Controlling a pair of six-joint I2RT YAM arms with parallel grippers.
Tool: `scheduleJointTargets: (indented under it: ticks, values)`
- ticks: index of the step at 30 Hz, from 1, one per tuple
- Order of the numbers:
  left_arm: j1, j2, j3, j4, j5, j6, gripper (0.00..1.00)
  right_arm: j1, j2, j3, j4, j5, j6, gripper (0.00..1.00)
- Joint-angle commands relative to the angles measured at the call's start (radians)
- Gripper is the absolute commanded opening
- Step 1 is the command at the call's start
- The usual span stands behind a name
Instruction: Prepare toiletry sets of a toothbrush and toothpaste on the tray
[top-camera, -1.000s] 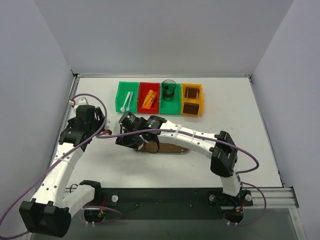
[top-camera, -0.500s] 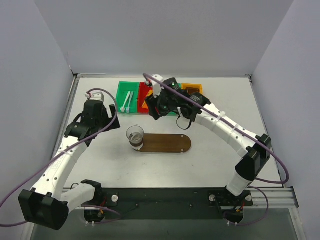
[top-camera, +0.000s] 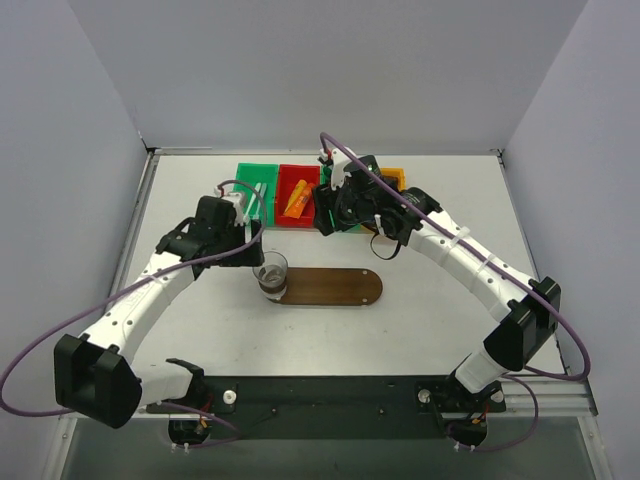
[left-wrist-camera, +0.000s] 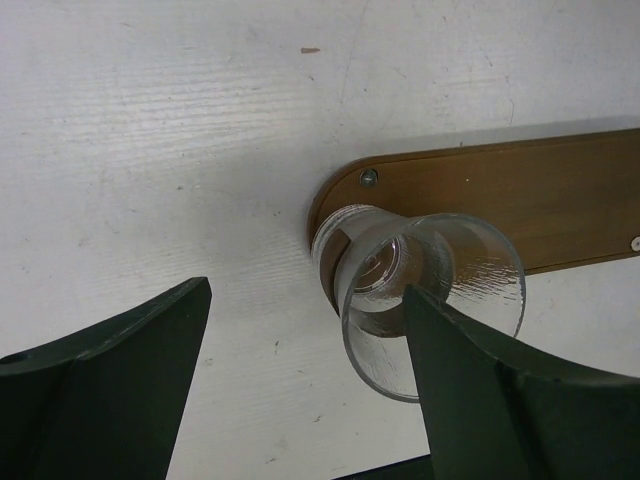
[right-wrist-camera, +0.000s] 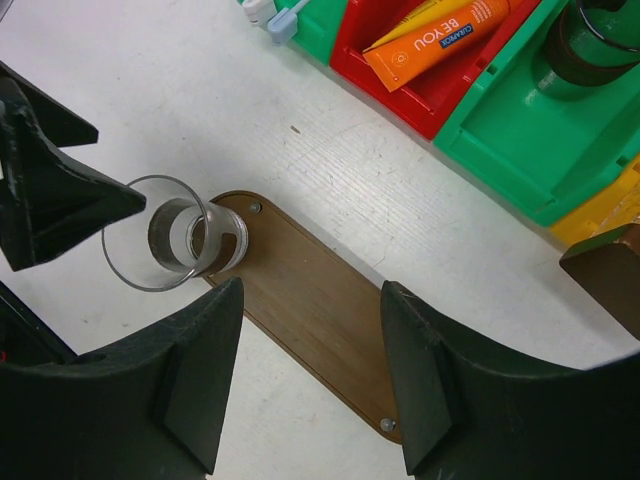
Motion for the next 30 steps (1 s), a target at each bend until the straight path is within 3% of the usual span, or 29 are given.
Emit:
scheduleJointTargets:
  ticks: [1,12,16,26,30]
  values:
    - [-0.049,0.045,0.079,0.014,0.01,0.049,0.87,0.007,-0.014,0.001,0.033,-0.006,0.042,0.52]
    - [-0.102,0.09,0.101,-0.064,-0.113,0.071,0.7,0.007,0.005,0.008,0.033,0.008,0.041,0.51]
    - [-0.113,0.084,0.081,-0.057,-0.104,0.056,0.68,0.006,0.008,0.008,0.033,0.008,0.039,0.51]
    - [-0.113,0.105,0.067,-0.043,-0.065,0.02,0.47,0.007,0.006,0.003,0.031,0.028,0.039,0.5]
    - [-0.113,0.102,0.067,-0.044,-0.071,0.005,0.43,0.007,0.005,-0.002,0.031,0.037,0.038,0.5]
